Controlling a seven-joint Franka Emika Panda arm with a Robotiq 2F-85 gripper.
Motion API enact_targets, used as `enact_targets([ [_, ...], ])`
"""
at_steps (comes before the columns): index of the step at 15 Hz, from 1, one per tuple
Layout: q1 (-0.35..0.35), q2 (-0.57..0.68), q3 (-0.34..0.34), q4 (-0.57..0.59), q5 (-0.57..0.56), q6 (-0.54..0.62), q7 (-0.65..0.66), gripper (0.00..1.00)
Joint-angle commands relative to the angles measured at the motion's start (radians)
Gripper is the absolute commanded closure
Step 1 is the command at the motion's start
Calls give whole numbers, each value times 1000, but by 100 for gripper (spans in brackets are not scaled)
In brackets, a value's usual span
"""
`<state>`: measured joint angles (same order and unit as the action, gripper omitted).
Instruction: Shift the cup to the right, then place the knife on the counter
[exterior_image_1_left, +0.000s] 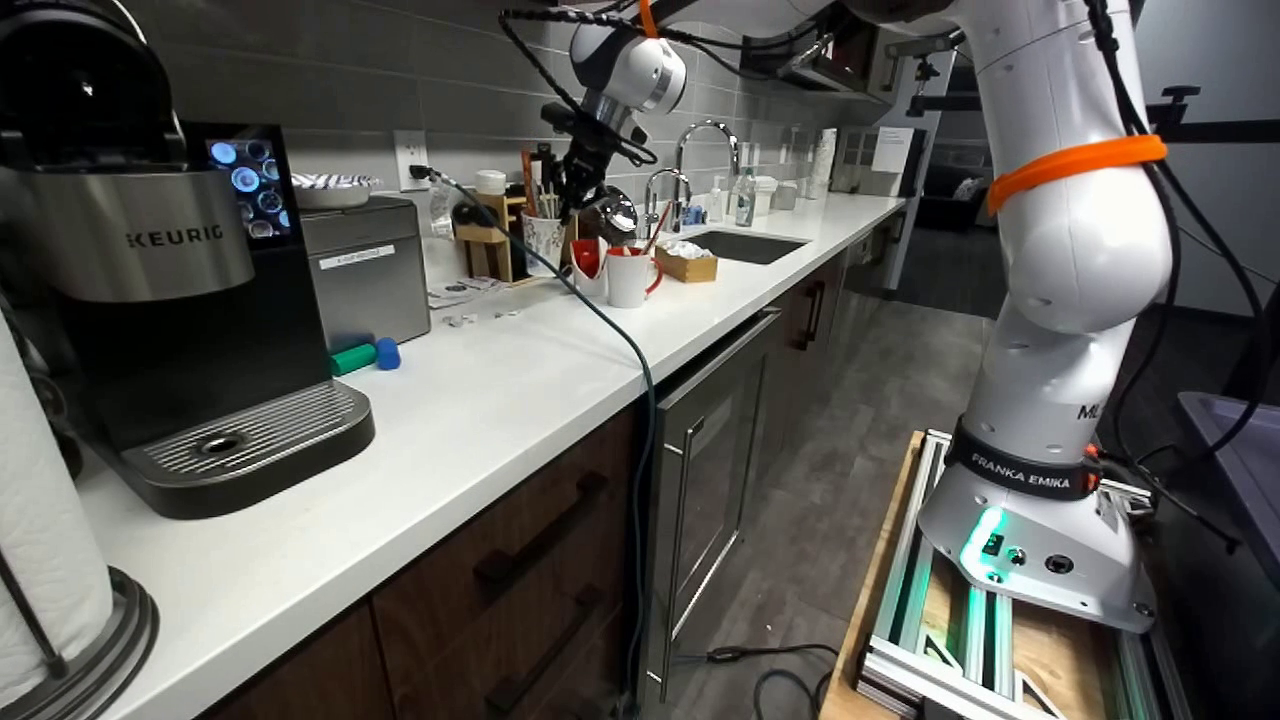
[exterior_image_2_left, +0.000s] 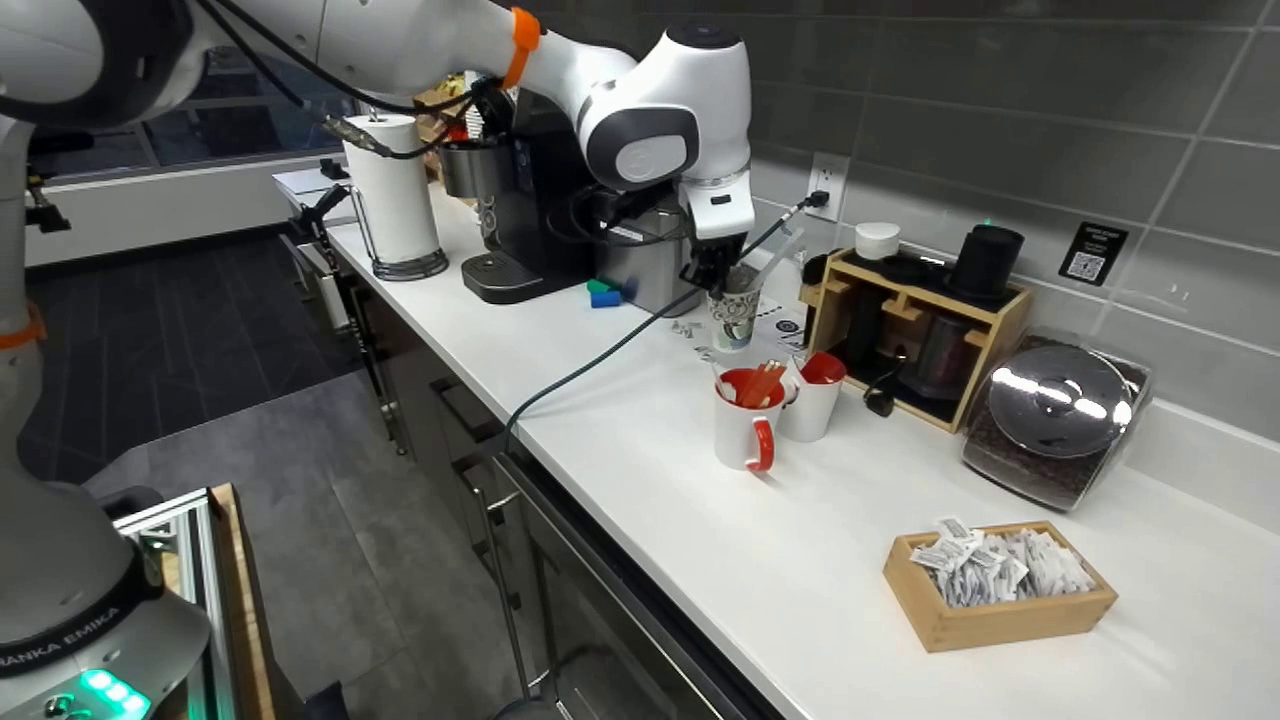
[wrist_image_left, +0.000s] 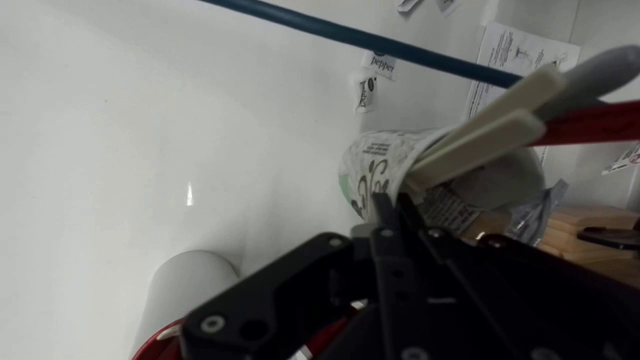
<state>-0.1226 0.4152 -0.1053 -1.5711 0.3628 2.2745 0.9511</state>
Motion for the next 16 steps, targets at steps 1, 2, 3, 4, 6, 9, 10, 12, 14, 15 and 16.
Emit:
enact_targets([
  [1,14,77,-26,96,-29,-32,105,99],
  [2,13,92,-26,109,-30,-39,120,99],
  [3,15,105,-28,119,-40,-44,139,99],
  [4,16,117,-29,125,-46,-45,155,99],
  [6,14,136,-26,139,-51,-48,177,99],
  [9,9,153,-18,147,-43,-49,187,99],
  [10,6,159,-14,150,-39,-51,186,99],
  [12,6,162,-10,151,-37,-58,185,71],
  [14,6,156,-10,150,-38,-70,186,63],
  [15,9,142,-12,141,-41,-67,189,56],
  [16,7,133,-11,138,-38,-64,187,48],
])
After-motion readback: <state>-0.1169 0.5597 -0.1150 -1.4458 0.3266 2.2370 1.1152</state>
